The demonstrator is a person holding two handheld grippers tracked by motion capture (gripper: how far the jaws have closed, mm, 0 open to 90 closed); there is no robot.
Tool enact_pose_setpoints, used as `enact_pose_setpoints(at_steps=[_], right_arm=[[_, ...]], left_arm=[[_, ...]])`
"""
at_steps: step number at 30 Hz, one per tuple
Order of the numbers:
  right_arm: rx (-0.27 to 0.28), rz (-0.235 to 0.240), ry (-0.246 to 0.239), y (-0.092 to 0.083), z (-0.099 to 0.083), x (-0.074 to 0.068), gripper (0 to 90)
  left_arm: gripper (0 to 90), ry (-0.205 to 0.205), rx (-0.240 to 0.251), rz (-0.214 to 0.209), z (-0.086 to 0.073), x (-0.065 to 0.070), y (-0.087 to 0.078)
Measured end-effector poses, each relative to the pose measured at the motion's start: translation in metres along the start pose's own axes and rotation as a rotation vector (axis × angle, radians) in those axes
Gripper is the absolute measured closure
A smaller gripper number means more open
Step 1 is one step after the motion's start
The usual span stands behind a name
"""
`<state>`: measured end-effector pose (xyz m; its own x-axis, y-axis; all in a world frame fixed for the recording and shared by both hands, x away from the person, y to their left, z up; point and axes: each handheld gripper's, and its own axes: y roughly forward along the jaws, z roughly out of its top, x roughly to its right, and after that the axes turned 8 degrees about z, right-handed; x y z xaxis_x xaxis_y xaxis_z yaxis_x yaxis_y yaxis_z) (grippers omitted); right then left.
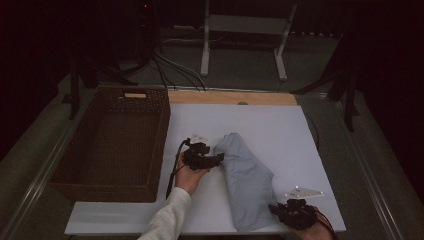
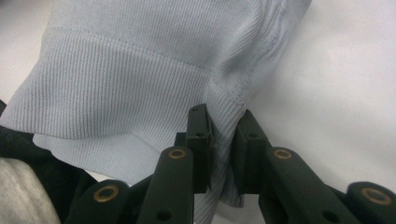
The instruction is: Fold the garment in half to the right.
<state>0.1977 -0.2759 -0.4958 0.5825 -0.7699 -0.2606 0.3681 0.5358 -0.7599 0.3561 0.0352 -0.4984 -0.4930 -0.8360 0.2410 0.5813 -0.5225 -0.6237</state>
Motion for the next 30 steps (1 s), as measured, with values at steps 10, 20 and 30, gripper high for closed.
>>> enact_pose_setpoints(at_steps=[10,20,30], right_arm=[[-0.001,0.001,-0.012,-0.001,0.0,0.0,79.7],[0.003,0.005,-0.025,-0.002,0.001,-0.002,79.8],[0.011,0.028,-0.025,0.0,0.005,-0.005,79.8]], left_arm=[[21.5,-0.048,-0.014,-0.002,0.008,-0.002,0.018],[85.6,-0.041,-0.015,-0.003,0.02,-0.006,0.014],[86.9,-0.047,0.012,0.061,0.039,-0.018,-0.001]])
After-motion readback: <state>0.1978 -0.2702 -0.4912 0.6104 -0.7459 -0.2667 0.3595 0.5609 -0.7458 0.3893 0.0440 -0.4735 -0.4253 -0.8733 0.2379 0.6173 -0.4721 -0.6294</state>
